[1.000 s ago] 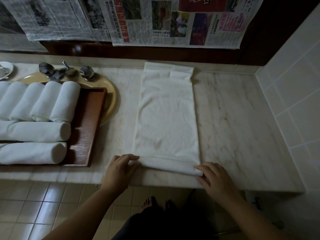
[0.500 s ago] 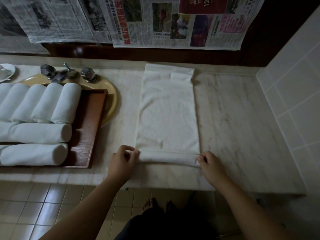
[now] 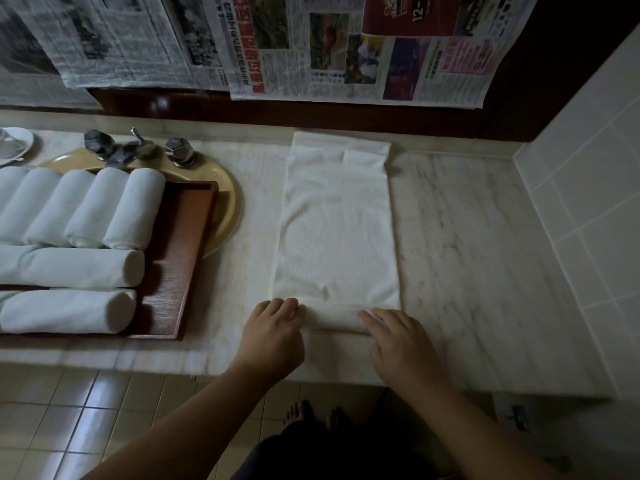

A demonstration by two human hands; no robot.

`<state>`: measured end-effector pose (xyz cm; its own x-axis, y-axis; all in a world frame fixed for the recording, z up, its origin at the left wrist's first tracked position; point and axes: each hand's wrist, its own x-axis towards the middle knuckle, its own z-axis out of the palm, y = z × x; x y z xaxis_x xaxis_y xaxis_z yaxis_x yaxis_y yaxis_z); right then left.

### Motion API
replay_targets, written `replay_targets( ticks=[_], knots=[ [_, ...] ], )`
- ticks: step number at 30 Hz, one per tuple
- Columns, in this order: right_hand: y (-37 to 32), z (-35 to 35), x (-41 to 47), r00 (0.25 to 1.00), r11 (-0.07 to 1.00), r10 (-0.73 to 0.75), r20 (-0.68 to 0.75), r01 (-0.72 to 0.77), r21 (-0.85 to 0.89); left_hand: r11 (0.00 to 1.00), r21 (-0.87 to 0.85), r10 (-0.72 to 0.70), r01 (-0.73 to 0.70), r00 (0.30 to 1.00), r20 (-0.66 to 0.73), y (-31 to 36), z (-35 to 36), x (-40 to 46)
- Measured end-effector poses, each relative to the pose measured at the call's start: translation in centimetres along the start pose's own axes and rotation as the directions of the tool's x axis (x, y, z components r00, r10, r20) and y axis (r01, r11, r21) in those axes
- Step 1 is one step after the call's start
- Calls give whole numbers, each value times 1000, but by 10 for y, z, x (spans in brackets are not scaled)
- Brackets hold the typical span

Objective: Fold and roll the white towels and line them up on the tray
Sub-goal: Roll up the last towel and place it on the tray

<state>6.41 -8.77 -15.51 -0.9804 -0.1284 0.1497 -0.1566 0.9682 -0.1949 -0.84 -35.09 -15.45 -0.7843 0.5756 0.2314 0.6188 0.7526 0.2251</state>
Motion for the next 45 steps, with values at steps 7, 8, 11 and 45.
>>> replay_targets(
  ticks=[7,8,11,45],
  knots=[
    [14,9,-4,997,997,82,-4,-82,-8,998,-66,23,-23,1000,-11,-28,7,-7],
    [17,8,-3,998,998,68,6,-68,-6,997,-67,34,-35,999,-17,-30,6,-6],
    [25,7,-3,999,999,36,39,-36,22,993,-110,37,-36,999,2,-32,2,-4],
    [58,5,-15,983,880,144,115,-181,439,998,-19,-54,54,998,-30,-56,6,-31]
  ],
)
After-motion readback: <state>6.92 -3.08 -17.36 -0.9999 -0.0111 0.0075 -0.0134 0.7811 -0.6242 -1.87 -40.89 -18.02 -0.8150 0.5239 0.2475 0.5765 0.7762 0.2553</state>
